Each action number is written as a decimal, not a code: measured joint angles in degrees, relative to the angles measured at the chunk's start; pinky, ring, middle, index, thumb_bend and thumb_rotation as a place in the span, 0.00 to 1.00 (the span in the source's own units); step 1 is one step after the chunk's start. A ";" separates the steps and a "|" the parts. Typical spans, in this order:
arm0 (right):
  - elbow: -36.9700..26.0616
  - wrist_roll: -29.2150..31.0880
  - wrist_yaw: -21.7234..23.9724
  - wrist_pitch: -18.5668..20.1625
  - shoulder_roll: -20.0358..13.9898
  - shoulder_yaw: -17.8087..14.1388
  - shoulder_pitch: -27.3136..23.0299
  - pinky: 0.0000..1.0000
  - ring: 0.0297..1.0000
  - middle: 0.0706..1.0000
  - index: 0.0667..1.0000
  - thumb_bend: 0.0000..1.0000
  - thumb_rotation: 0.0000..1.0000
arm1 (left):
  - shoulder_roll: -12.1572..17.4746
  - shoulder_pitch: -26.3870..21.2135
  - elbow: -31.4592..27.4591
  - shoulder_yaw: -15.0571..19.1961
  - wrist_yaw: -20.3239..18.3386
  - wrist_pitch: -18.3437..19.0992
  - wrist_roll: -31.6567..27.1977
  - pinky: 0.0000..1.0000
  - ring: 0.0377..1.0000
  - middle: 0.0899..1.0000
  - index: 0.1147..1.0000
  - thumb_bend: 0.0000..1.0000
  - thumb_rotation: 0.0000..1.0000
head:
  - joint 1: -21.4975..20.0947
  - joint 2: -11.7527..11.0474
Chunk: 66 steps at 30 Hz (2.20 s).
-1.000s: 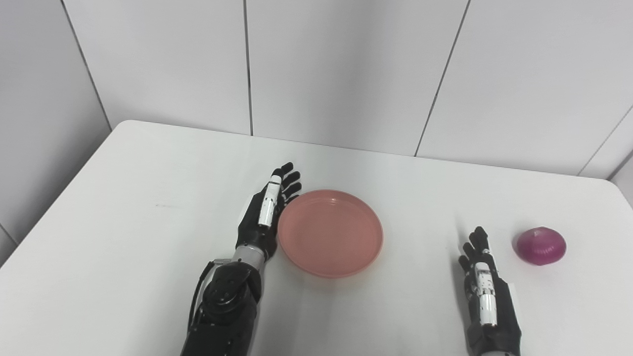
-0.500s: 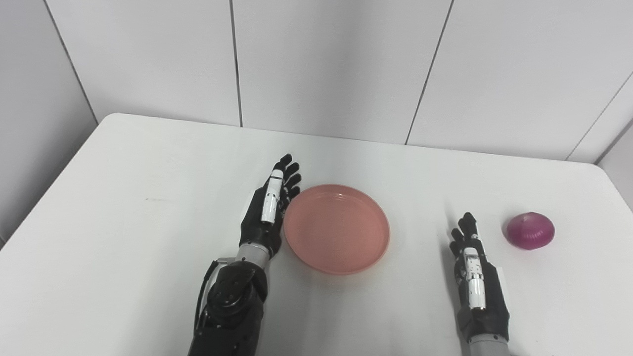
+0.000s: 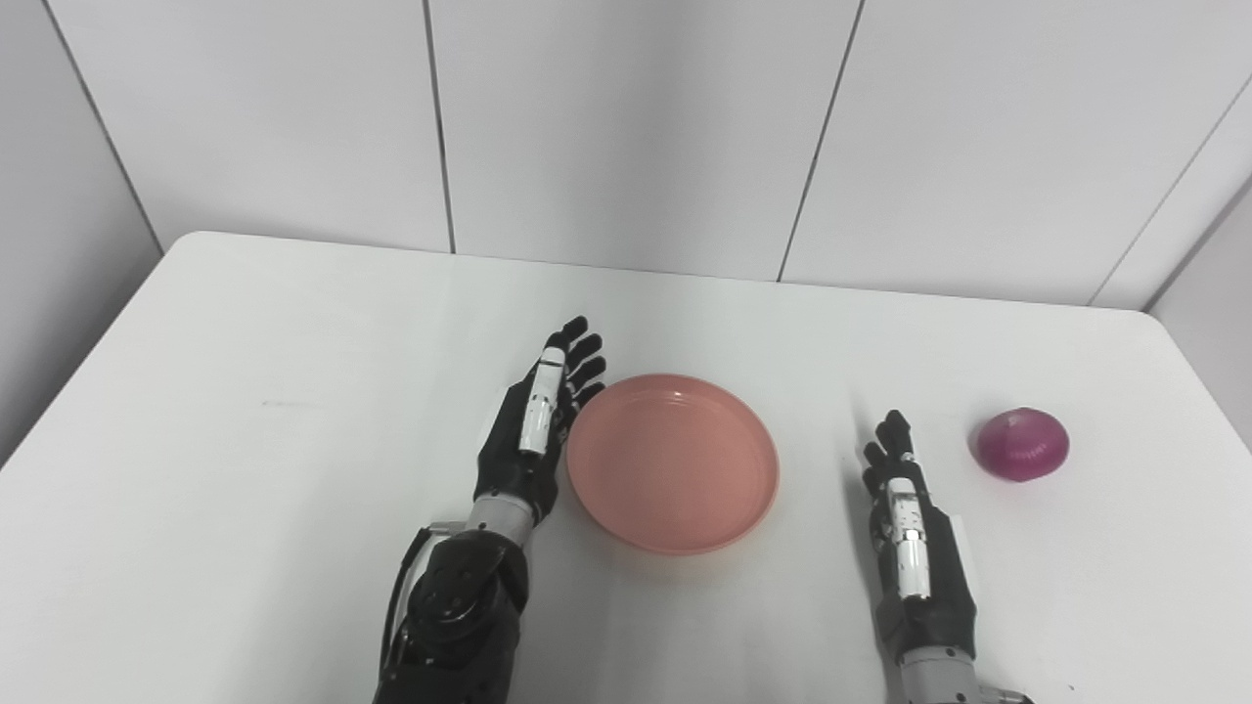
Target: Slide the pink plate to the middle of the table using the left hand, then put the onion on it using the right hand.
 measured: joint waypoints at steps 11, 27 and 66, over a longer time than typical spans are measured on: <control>-0.02 -1.19 -0.51 -0.04 0.15 0.12 -0.05 1.00 0.98 0.99 1.00 0.30 1.00 | 0.79 0.48 0.62 0.73 -1.11 -0.86 0.00 0.90 0.91 0.91 0.88 0.44 1.00 | -2.20 0.26; -4.51 -8.08 -0.97 5.27 -1.09 0.58 -1.44 0.99 0.98 0.98 0.99 0.32 1.00 | 1.26 0.97 0.54 1.83 -2.09 -1.83 -0.46 0.90 0.92 0.92 0.90 0.45 1.00 | -6.32 0.53; -13.45 -31.45 2.89 15.11 -20.01 -2.09 -9.91 0.82 0.87 0.89 0.92 1.00 0.53 | 2.85 1.99 2.30 1.81 -4.29 -6.67 -1.26 0.89 0.91 0.92 0.90 0.46 1.00 | -10.20 0.35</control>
